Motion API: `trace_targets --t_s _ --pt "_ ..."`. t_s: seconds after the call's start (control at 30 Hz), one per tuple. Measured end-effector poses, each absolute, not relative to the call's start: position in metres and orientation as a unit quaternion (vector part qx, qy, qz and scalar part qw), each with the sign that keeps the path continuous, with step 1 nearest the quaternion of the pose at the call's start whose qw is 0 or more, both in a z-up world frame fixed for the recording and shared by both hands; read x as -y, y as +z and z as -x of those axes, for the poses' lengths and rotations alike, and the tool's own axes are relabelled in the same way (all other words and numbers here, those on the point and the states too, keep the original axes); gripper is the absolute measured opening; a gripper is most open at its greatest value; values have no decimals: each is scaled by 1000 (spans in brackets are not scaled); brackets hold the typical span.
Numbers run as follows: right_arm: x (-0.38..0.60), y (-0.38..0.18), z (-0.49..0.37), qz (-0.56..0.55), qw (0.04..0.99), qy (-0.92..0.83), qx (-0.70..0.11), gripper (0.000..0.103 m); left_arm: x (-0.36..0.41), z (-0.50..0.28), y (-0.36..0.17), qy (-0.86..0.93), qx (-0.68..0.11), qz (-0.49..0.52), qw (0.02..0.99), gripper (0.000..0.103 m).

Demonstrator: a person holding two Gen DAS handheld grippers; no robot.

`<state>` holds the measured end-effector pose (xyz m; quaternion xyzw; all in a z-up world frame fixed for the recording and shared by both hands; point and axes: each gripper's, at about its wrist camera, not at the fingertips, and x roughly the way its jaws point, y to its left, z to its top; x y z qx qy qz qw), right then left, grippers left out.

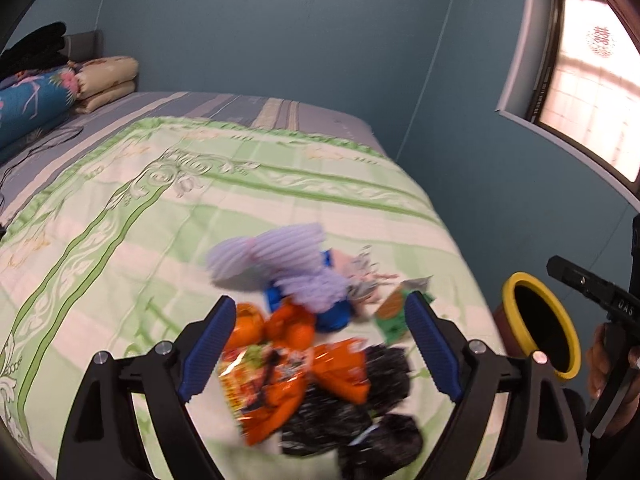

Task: Collect trash
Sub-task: 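Move both open tools back toward the trash pile on the bed, then grasp the orange snack wrapper with the left tool while the right tool grasps the green packet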

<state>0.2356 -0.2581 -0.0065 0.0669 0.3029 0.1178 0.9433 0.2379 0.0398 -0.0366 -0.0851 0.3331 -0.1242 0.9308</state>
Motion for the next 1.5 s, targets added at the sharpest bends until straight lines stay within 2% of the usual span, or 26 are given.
trace_targets --t_s 0.63,1.17,1.27,1.37,1.4,1.5 --pt "186 -78 -296 -29 912 140 -386 76 -89 -249 -110 -110 -401 138 899 83" --pt "171 -110 -322 -10 900 136 -413 76 -81 -264 -133 -135 -423 166 881 80" --pt "172 -112 -326 -12 900 137 -413 73 -81 -267 -136 -140 -426 174 877 76" --pt "171 -116 -330 -10 899 142 -415 65 -81 -270 -139 -148 -427 183 873 68" --pt "171 -117 -330 -11 897 144 -417 59 -81 -271 -140 -151 -428 186 872 65" --pt "169 -125 -333 -8 891 146 -430 53 -79 -272 -141 -154 -427 186 871 64"
